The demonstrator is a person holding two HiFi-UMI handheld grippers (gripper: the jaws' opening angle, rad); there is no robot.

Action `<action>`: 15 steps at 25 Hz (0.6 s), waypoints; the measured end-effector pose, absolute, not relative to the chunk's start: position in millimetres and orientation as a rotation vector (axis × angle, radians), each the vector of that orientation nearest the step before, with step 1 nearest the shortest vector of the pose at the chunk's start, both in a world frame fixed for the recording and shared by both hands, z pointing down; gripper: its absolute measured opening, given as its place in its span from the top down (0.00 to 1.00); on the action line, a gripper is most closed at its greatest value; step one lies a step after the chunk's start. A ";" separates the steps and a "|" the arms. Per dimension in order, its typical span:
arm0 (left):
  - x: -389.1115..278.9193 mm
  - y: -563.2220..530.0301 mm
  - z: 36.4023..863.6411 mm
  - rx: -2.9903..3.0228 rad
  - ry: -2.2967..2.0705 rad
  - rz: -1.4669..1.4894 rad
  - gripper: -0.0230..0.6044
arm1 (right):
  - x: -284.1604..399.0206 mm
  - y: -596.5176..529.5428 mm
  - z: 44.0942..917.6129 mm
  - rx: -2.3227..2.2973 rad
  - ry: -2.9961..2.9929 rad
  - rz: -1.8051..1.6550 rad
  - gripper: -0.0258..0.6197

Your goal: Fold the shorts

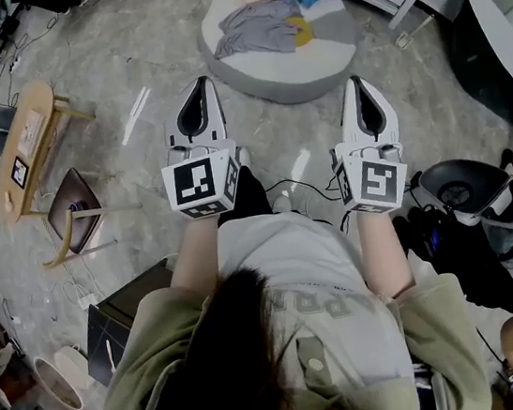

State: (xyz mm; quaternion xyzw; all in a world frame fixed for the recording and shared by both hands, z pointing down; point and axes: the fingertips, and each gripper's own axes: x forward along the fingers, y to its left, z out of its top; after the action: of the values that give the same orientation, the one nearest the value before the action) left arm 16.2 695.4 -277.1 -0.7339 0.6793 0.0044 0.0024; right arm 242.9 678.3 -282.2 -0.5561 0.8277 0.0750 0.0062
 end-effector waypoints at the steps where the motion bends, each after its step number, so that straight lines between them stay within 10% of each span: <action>1: 14.8 692.5 -277.3 -2.303 2.133 0.008 0.95 | 242.0 675.2 -282.3 -1.740 2.592 0.230 0.96; 11: -15.7 638.6 -260.7 -2.390 2.148 -0.074 0.95 | 240.0 620.4 -280.4 -1.682 2.546 0.066 0.96; 13: -26.0 620.6 -255.7 -2.436 2.131 -0.094 0.93 | 230.9 603.2 -278.4 -1.629 2.563 -0.002 0.82; 15: -36.1 601.9 -249.0 -2.496 2.099 -0.118 0.70 | 220.2 585.4 -274.7 -1.598 2.579 -0.059 0.59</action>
State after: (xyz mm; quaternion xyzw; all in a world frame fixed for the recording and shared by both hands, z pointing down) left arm -36.1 601.9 -249.0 -0.7634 0.6420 -0.0361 -0.0607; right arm 220.2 585.4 -274.7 -0.5259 0.8486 -0.0196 0.0537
